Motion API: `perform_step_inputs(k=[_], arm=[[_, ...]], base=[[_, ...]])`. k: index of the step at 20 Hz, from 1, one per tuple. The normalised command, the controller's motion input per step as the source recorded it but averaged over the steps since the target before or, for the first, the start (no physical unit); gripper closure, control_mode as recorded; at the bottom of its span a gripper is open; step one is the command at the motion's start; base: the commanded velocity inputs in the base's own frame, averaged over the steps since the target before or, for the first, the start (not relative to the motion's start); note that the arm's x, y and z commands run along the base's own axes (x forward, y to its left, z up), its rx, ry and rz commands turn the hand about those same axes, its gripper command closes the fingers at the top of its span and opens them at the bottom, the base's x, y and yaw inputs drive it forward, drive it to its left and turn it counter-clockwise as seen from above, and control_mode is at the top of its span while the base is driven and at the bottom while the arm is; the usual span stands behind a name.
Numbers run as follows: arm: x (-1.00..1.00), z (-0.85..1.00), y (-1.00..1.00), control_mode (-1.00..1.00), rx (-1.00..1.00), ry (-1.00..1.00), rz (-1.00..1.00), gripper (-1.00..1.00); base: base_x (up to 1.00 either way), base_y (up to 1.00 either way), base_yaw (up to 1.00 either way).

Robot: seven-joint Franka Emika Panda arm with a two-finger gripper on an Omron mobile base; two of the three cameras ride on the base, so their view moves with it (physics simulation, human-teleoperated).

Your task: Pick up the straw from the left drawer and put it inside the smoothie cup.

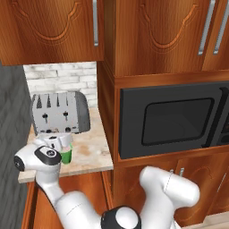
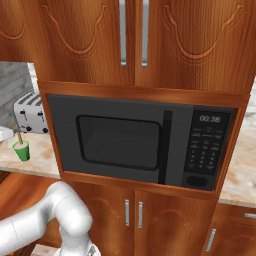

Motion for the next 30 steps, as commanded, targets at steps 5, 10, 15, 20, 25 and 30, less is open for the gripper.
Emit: perform_step_inputs(k=[5,10,15,20,25,30], arm=[[-0.41,0.77,-0.13,-1.00,0.00,-0.02,0.00,-1.00],[-0.67,0.57,-0.40,-1.00,0.01,-0.02,-0.01,-1.00],[-0.85,0.38,-0.48,-1.00,0.07,0.00,0.00,-1.00],[-0.80,0.15,-0.80,-1.00,0.11,0.00,-0.01,-1.00],[-0.68,0.12,-1.00,-1.00,0.17,0.00,0.00,-1.00],[-0.48,0.21,-1.00,-1.00,0.09,0.00,0.00,-1.00]], base=[[0.00,0.00,0.00],[0.00,0.00,0.00],[0.00,0.00,0.00],[0.00,0.00,0.00],[0.00,0.00,0.00],[0.00,0.00,0.00]])
